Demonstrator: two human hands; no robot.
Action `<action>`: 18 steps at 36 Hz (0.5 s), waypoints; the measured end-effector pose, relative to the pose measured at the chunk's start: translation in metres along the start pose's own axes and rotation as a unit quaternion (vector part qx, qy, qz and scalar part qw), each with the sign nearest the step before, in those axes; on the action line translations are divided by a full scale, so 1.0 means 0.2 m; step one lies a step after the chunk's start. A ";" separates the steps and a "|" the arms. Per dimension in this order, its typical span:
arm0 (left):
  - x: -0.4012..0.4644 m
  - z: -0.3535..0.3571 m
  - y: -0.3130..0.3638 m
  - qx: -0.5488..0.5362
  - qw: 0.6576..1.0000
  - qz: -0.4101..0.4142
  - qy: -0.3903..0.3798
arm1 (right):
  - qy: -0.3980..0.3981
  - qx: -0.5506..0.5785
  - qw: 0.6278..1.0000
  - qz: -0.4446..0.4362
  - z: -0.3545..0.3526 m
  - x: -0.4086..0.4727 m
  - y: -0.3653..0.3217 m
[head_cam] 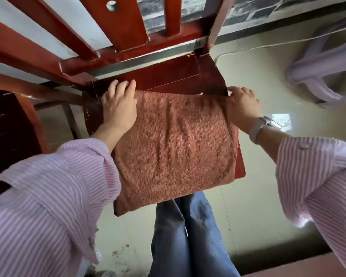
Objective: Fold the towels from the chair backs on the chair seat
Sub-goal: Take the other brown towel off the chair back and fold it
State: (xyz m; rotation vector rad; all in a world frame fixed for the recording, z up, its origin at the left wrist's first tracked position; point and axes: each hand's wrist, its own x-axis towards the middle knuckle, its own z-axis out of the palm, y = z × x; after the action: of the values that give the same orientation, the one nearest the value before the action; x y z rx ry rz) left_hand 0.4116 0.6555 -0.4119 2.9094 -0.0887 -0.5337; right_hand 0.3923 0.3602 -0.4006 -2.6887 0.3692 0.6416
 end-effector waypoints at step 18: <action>-0.18 -0.39 -0.04 -0.133 0.800 -0.012 -0.585 | -0.540 0.149 0.828 -0.002 -0.26 -0.32 0.09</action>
State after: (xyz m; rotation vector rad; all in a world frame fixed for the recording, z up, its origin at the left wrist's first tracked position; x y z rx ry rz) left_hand 0.4067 0.6801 -0.3293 1.8803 -0.1181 -2.0347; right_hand 0.3505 0.3343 -0.3318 -1.6462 0.1152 1.7572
